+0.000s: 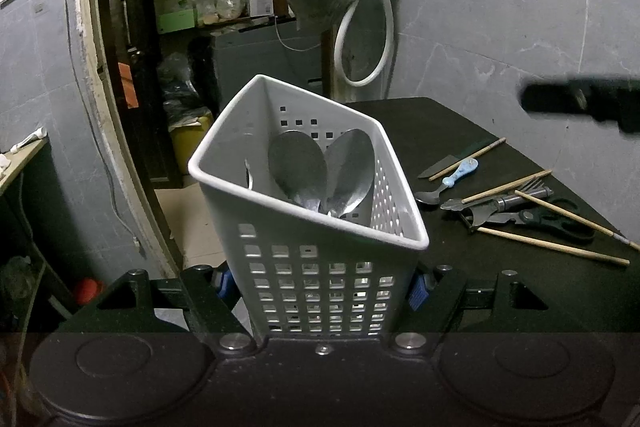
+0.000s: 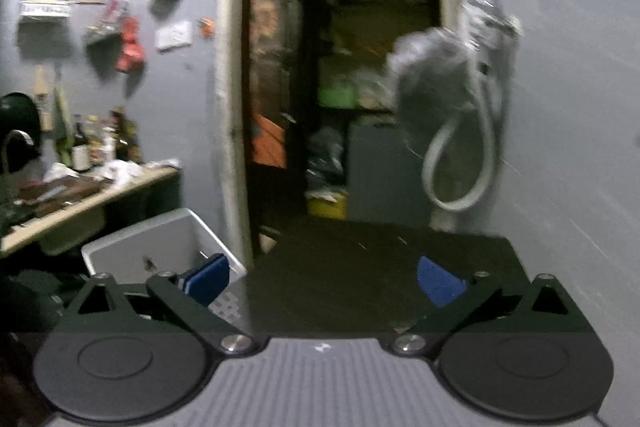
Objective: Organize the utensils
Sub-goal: 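Open the right tool to release the spoon and lift away, then move the right tool to the metal fork in the pile and grasp it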
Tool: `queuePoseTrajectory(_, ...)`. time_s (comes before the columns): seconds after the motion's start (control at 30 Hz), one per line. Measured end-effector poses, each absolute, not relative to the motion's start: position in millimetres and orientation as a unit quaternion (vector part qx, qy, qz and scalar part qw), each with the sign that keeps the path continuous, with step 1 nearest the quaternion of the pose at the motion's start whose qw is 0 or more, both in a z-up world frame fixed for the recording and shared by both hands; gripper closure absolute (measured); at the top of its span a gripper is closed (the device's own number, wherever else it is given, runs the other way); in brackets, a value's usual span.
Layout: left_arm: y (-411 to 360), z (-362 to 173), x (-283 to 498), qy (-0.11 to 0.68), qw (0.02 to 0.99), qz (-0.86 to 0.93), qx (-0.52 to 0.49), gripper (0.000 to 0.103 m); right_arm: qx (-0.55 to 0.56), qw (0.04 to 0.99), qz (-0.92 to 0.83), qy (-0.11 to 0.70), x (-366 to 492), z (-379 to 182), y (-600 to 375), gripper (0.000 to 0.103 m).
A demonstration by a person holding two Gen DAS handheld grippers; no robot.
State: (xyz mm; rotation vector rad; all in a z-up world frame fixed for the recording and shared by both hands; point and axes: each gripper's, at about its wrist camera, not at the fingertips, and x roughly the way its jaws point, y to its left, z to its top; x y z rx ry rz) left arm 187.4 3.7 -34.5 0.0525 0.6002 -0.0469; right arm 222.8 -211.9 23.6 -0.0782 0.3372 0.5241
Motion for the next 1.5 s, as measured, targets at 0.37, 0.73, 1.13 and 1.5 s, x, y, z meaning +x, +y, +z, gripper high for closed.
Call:
queuePoseTrajectory(0.37,1.1,-32.8,190.5,0.303,0.953,-0.017,0.027,0.027,0.007,0.948,0.142,0.285,229.2,-32.7,-272.9,0.000)
queuePoseTrajectory(0.73,-2.7,-32.7,189.9,0.305,0.952,-0.007,0.025,0.026,0.033,0.938,0.101,0.330,258.1,-77.0,-302.8,0.000)
queuePoseTrajectory(1.13,-6.4,-33.1,189.7,0.306,0.952,0.006,0.023,0.026,0.030,0.940,0.073,0.333,327.5,-96.5,-322.3,0.000)
queuePoseTrajectory(1.5,-7.7,-32.8,189.8,0.307,0.951,0.007,0.024,0.026,0.021,0.934,0.090,0.344,362.0,-111.5,-324.8,0.001)
